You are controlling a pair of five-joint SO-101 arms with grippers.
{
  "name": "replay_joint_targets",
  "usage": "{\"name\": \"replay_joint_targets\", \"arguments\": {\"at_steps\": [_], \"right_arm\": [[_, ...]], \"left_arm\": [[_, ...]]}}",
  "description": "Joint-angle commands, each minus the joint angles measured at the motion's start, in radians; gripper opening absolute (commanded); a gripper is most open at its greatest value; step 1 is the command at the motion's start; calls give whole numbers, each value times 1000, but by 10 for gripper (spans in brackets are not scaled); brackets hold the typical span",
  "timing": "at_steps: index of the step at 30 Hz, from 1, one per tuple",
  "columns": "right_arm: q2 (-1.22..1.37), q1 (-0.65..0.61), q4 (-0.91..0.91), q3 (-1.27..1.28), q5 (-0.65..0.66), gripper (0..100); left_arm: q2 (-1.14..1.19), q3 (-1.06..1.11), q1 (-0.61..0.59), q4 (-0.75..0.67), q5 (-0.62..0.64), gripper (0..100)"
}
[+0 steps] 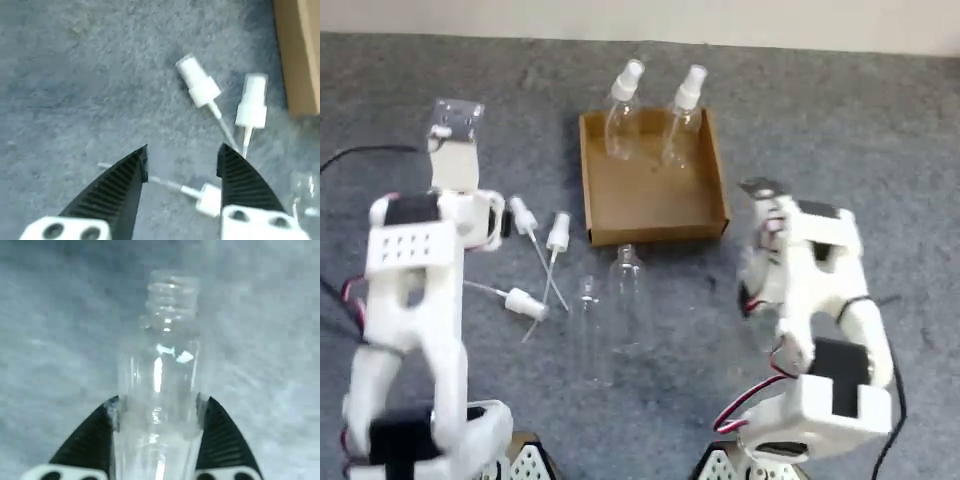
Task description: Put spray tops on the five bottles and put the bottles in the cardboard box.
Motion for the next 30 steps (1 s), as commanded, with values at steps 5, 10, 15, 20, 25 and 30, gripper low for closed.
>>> {"name": "replay_joint_targets", "arguments": {"at_steps": [5, 10, 15, 20, 25, 30], "right_arm": [[-61, 122, -65, -1, 101, 22], [-61, 117, -70, 1, 114, 22], [-61, 117, -70, 1, 114, 25], [-61, 119, -70, 1, 114, 26], [-61, 116, -70, 1, 114, 26], [-64, 116, -67, 1, 114, 27]], "left_arm": [[360, -314, 38, -8, 158, 176], [588, -512, 61, -3, 196, 175], [792, -671, 67, 0, 305, 175], [929, -745, 94, 23, 341, 175], [967, -806, 93, 107, 338, 80], [967, -871, 96, 169, 315, 2]]}}
